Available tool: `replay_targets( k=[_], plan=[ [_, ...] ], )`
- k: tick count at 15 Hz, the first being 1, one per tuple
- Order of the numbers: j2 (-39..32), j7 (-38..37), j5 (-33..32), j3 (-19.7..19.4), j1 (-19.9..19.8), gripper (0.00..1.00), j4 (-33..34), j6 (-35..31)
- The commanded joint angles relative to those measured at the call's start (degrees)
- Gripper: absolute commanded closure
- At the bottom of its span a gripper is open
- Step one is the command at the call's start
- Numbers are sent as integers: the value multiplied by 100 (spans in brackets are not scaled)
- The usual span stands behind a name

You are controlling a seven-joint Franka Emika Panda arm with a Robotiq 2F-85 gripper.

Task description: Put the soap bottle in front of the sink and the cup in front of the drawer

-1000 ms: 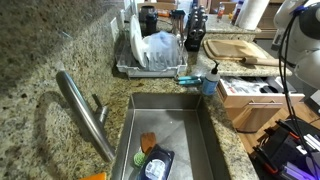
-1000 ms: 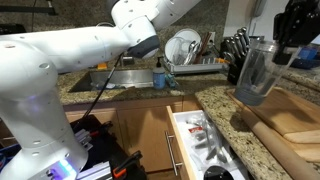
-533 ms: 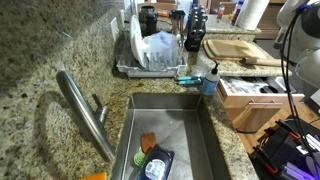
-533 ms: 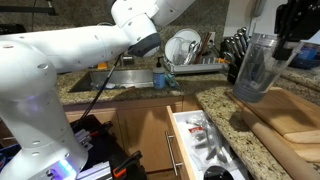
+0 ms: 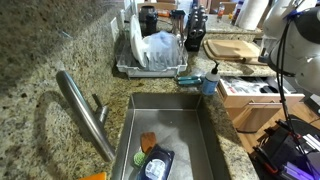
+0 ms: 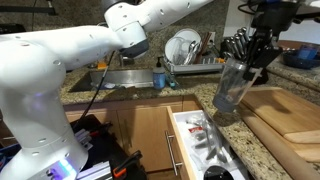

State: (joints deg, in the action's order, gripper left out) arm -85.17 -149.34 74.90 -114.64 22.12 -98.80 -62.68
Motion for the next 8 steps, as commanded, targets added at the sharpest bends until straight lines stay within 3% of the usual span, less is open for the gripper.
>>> replay_targets(
  k=[1,6,8],
  plan=[
    [-1,-2,592,242,437,99,-722,-351],
    [-1,1,1376,668,649,99,-1275,-844],
    [361,5,1513,988,878,99,-1447,-1621]
  ],
)
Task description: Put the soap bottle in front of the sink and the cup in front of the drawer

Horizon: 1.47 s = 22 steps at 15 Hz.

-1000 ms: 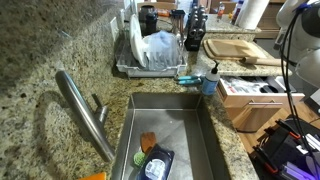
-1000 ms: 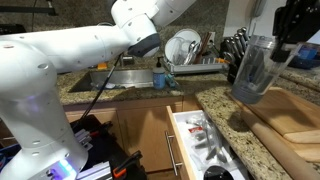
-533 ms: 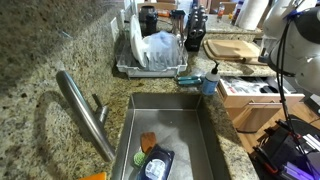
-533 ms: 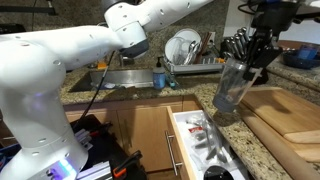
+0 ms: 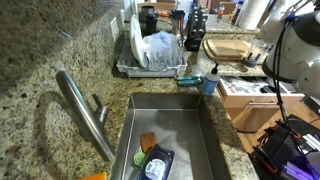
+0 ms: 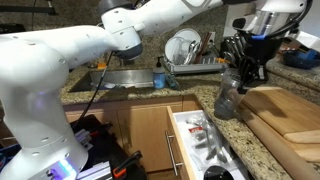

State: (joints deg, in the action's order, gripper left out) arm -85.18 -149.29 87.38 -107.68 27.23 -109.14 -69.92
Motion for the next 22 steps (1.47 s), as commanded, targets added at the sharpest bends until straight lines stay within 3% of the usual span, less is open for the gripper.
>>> replay_targets(
  k=[1,5,6,7,11,18,19,20,22],
  plan=[
    [388,2,389,357,432,99,-446,-1232],
    [471,4,-102,599,625,99,-325,-2340],
    [540,4,-436,627,609,99,-213,-2307],
    [1,3,-269,344,452,99,-130,-1758],
    [56,4,-560,394,322,99,-20,-1719],
    [58,4,-103,336,0,99,-27,-1029],
    [58,4,-21,342,-36,72,-77,-918],
    [59,4,36,341,-72,71,-141,-848],
    [63,3,135,314,-110,58,-177,-802]
  ],
)
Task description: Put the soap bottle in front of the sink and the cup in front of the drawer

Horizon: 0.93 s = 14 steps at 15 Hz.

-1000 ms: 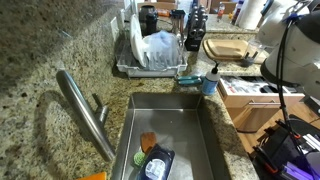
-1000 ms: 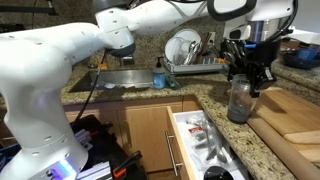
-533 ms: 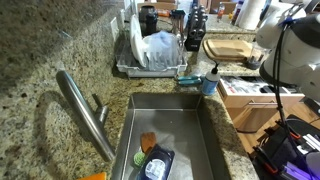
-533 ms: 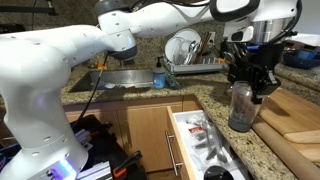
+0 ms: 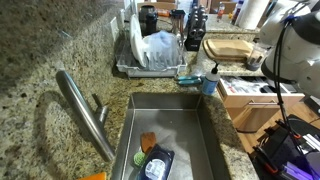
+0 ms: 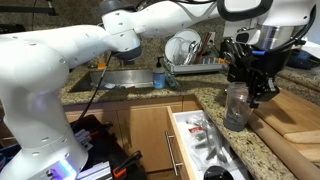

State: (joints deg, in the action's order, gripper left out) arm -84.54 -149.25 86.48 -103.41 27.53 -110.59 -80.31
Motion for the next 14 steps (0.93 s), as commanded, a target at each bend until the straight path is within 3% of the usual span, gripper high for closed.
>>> replay_targets(
  k=[1,2,3,4,5,7,8,11,12,13,14],
  plan=[
    [27,0,318,-134,-145,49,-102,212],
    [54,0,304,-164,-161,40,-147,242],
    [669,0,-182,104,-27,33,-159,-280],
    [116,0,31,-332,-220,25,-54,368],
    [182,0,-151,-468,-249,18,15,518],
    [576,16,-988,-922,-421,3,760,1368],
    [1159,68,-1652,-888,-361,0,1049,1406],
    [1793,414,-2904,-1282,-534,0,1983,2255],
    [2053,531,-3189,-1400,-535,0,2168,2380],
    [1587,288,-2883,-1258,-178,0,1528,1819],
    [1834,350,-3107,-1355,-214,0,1741,1958]
  ],
)
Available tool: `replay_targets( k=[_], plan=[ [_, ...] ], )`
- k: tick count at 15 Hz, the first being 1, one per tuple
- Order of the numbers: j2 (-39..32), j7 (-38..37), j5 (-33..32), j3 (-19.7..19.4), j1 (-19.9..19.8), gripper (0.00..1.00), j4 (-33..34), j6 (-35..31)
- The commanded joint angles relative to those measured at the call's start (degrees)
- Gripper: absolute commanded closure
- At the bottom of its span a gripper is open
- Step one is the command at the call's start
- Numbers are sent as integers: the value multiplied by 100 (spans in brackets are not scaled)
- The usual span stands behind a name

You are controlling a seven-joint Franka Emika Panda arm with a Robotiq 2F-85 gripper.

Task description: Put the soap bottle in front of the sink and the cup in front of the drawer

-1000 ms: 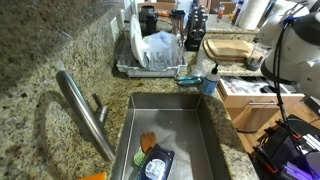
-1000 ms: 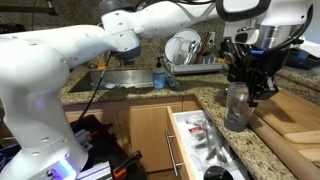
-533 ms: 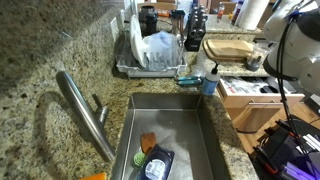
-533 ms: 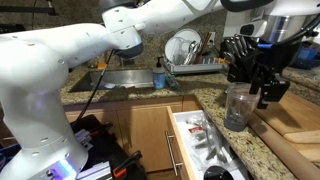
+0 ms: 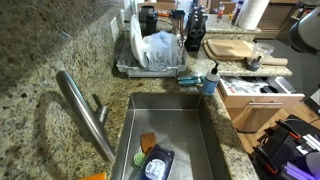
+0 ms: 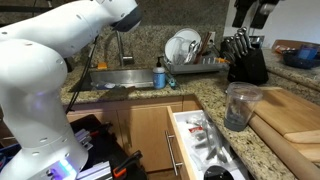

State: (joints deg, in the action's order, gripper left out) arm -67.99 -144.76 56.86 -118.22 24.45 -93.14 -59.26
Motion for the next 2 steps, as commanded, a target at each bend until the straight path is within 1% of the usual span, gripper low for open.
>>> replay_targets(
  k=[1,2],
  plan=[
    [395,-94,-248,82,72,0,133,-72],
    [542,-95,-291,83,57,0,204,-44]
  ],
)
